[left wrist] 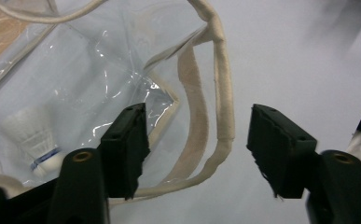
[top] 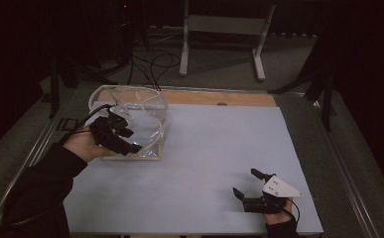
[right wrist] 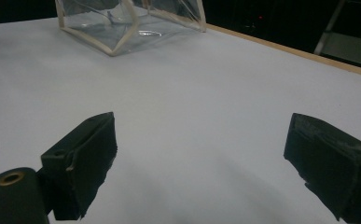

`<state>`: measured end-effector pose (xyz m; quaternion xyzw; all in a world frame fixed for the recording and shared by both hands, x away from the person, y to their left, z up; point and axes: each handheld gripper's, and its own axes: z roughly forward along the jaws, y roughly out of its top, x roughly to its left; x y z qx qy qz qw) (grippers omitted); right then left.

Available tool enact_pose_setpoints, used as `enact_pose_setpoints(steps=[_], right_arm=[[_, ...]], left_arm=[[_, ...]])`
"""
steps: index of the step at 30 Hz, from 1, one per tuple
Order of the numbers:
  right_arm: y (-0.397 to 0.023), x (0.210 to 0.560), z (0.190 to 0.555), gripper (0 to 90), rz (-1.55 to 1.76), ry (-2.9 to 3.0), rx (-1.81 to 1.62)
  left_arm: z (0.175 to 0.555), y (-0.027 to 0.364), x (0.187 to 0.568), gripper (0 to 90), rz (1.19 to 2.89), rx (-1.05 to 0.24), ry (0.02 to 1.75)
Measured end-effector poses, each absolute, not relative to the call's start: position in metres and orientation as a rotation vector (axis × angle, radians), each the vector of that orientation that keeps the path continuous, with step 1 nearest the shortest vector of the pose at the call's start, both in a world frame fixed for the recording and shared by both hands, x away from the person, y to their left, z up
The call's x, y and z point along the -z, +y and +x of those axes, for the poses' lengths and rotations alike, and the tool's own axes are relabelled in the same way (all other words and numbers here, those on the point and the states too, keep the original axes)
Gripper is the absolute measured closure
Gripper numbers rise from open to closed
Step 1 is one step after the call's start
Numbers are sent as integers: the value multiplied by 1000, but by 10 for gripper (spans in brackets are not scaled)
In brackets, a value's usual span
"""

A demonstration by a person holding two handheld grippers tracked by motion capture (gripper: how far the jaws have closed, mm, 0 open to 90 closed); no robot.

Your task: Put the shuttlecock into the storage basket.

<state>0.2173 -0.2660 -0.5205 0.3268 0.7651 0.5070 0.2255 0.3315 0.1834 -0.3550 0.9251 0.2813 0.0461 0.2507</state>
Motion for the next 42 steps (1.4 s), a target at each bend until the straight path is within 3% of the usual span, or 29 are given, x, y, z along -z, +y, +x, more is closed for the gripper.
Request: enact_pose_setpoints(steps=[10, 17, 23, 42], right_arm=[[-266, 520, 217, 91, 902, 2108, -1401], [-266, 520, 217, 91, 901, 2110, -1401], [-266, 520, 217, 91, 899, 2109, -1399], [-266, 519, 217, 91, 905, 2112, -1397]], left_arm=[[327, 171, 353, 185, 2491, -105, 776], [325, 169, 351, 147, 2467, -107, 776], [319, 163, 349, 28, 2459, -158, 775], [305, 138, 337, 0, 2393, -122, 668]])
